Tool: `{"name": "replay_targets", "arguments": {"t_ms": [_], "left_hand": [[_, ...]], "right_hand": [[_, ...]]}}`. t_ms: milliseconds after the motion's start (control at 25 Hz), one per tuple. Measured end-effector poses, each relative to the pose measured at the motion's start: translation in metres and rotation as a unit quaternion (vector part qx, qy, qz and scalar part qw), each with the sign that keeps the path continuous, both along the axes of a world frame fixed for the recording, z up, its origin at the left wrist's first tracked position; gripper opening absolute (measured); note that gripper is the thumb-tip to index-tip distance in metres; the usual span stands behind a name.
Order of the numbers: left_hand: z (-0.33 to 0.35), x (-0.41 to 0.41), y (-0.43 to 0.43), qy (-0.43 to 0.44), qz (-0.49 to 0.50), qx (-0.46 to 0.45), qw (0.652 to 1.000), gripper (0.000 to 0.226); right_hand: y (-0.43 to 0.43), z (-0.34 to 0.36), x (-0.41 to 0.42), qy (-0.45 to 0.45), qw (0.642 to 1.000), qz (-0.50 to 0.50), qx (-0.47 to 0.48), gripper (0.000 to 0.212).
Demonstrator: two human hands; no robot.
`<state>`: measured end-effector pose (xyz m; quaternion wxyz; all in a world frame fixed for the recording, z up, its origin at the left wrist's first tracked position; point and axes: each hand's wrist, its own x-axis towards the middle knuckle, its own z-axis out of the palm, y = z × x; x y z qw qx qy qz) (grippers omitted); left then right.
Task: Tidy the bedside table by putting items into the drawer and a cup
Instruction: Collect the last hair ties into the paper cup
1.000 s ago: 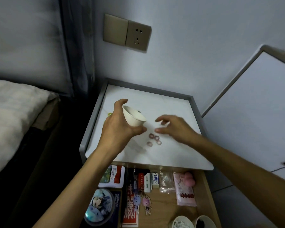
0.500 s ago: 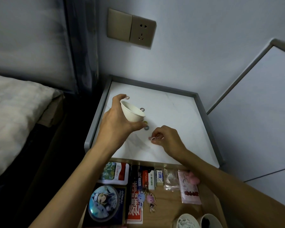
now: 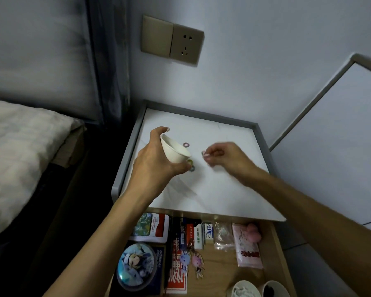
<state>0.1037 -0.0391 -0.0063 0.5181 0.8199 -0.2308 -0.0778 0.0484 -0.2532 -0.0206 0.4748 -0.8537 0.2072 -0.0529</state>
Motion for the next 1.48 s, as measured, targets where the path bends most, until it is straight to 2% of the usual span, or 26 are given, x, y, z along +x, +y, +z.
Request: {"name": "replay_targets", "arguments": {"t_ms": [80, 160, 320, 360, 520, 600, 720, 800, 920, 1000, 1160, 1280, 1400, 1480], "left_hand": [[-0.002, 0.001, -0.002, 0.007, -0.003, -0.005, 1.000, 0.096], [-0.003, 0.001, -0.005, 0.013, -0.007, -0.014, 1.000, 0.097], [-0.001, 0.000, -0.006, 0.019, -0.011, -0.043, 0.999, 0.095], [-0.001, 0.001, -0.004, 0.020, -0.007, -0.050, 0.999, 0.094], [0.003, 0.008, 0.006, 0.028, 0.016, -0.053, 0.998, 0.093], [0.004, 0.010, 0.011, 0.026, 0.022, -0.046, 0.998, 0.095], [0.004, 0.012, 0.015, 0.020, 0.022, -0.037, 0.999, 0.099], [0.003, 0.012, 0.016, 0.019, 0.023, -0.033, 0.999, 0.100], [0.003, 0.011, 0.015, 0.012, 0.016, -0.031, 0.999, 0.100], [0.003, 0.011, 0.016, 0.015, 0.018, -0.031, 0.999, 0.099], [0.005, 0.011, 0.018, 0.018, 0.025, -0.029, 0.999, 0.099], [0.003, 0.012, 0.018, 0.017, 0.021, -0.023, 0.999, 0.101], [0.002, 0.010, 0.015, 0.018, 0.013, -0.021, 1.000, 0.100], [0.002, 0.010, 0.015, 0.014, 0.012, -0.023, 1.000, 0.100]], "right_hand": [[0.010, 0.039, 0.011, -0.060, 0.996, 0.045, 0.038, 0.010], [0.030, 0.071, 0.021, -0.069, 0.989, 0.129, 0.016, 0.011], [0.060, 0.082, 0.034, 0.012, 0.940, 0.298, -0.167, 0.023], [0.060, 0.083, 0.036, 0.005, 0.940, 0.300, -0.161, 0.026], [0.044, 0.084, 0.041, -0.081, 0.976, 0.200, 0.005, 0.018], [0.036, 0.076, 0.041, -0.080, 0.984, 0.159, 0.024, 0.014], [0.037, 0.065, 0.041, -0.073, 0.985, 0.154, 0.021, 0.012], [0.046, 0.067, 0.044, -0.068, 0.977, 0.203, 0.006, 0.012], [0.059, 0.075, 0.047, -0.032, 0.951, 0.294, -0.088, 0.014], [0.057, 0.077, 0.049, -0.037, 0.954, 0.281, -0.093, 0.014], [0.044, 0.073, 0.043, -0.053, 0.977, 0.207, -0.026, 0.012], [0.051, 0.068, 0.042, -0.047, 0.970, 0.236, -0.033, 0.008], [0.061, 0.068, 0.046, -0.047, 0.970, 0.234, -0.032, 0.013], [0.065, 0.070, 0.048, -0.055, 0.967, 0.239, -0.067, 0.013]]}}
